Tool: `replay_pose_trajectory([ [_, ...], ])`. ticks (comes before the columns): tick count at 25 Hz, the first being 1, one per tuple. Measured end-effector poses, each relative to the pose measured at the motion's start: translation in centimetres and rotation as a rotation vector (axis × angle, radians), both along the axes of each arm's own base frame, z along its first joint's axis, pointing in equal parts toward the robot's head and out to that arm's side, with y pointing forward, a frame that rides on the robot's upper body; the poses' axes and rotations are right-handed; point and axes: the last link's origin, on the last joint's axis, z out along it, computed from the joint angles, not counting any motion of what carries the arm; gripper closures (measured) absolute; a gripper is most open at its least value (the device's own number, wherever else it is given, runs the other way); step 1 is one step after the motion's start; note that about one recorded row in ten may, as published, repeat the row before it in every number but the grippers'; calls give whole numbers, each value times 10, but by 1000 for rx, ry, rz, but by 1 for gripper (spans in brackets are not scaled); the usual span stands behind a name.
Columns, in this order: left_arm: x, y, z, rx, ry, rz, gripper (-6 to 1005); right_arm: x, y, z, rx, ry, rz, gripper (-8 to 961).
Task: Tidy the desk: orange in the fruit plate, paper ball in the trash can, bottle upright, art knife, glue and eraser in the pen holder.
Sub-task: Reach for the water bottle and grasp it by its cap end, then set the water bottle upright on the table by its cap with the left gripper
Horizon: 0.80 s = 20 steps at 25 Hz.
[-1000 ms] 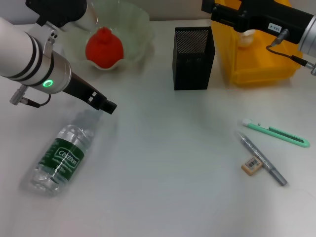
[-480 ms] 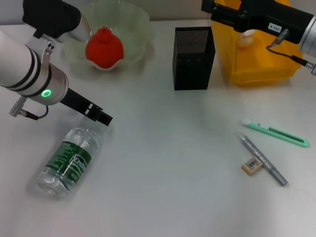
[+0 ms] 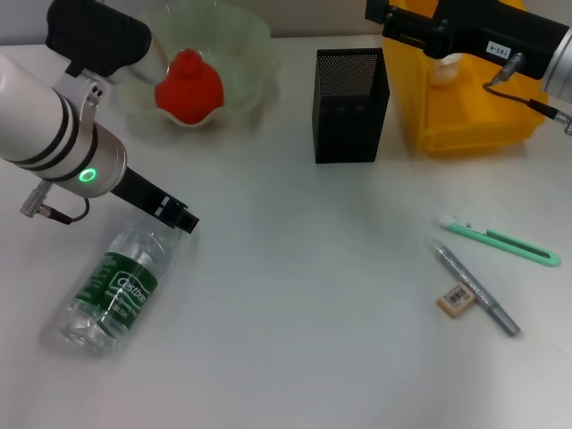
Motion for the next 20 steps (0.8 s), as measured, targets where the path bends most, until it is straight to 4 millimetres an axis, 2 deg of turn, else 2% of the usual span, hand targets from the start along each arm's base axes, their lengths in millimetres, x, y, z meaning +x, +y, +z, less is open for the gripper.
replay_pose_trajectory([
  [7, -2, 2, -4, -21, 45, 0, 409, 1, 1, 3, 12, 5, -4, 250],
  [12, -2, 3, -3, -23, 49, -14, 415, 1, 1, 3, 21, 8, -3, 251],
  [16, -2, 3, -2, -34, 60, -35, 544, 1, 1, 3, 22, 9, -4, 252],
  [20, -2, 3, -1, -46, 66, -50, 563, 1, 1, 3, 22, 9, -5, 253],
])
